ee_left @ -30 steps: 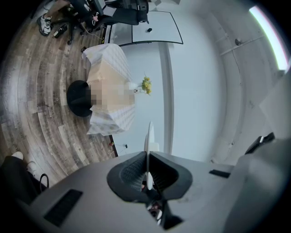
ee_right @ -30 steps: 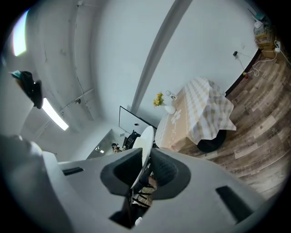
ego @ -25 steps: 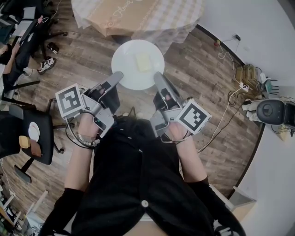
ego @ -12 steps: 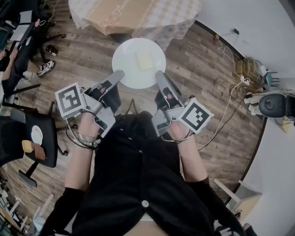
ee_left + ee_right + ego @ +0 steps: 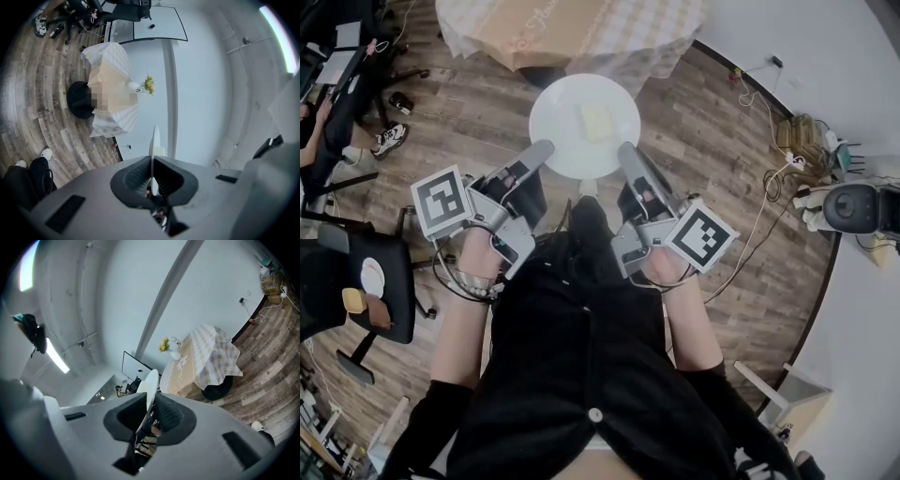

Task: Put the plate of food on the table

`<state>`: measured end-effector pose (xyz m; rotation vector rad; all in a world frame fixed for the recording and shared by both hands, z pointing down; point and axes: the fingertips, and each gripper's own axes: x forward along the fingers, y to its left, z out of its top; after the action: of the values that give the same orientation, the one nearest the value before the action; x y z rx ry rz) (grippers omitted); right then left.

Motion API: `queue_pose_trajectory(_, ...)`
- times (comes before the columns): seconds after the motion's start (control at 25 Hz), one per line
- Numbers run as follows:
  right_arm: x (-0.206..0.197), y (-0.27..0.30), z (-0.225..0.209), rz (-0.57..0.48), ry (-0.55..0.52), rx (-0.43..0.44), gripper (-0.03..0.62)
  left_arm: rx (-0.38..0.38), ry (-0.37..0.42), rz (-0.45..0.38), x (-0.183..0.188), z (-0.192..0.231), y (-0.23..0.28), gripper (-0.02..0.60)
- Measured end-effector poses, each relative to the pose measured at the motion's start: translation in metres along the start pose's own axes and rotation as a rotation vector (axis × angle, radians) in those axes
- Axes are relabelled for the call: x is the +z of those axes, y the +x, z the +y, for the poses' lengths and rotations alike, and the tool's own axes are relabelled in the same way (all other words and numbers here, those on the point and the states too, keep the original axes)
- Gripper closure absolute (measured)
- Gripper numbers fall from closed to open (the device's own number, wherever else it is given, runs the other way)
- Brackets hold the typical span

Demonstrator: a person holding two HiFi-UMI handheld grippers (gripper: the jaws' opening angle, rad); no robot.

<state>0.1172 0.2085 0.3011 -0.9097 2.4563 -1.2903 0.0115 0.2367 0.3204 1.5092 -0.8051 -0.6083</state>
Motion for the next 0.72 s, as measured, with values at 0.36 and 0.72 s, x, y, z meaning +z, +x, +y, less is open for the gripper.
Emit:
queue_pose_trajectory(0.36,0.010,0.030,-0.011,0.026,0.010,0.012,0.553,0.018,-0.009,-0.023,0.026,0.007,0.013,0.571)
queue_pose_trajectory(0.72,0.042,0.064,-0.033,0.065,0.018,0.038,0.553,0.038,0.002,-0.066,0.056,0.007,0.048,0.571)
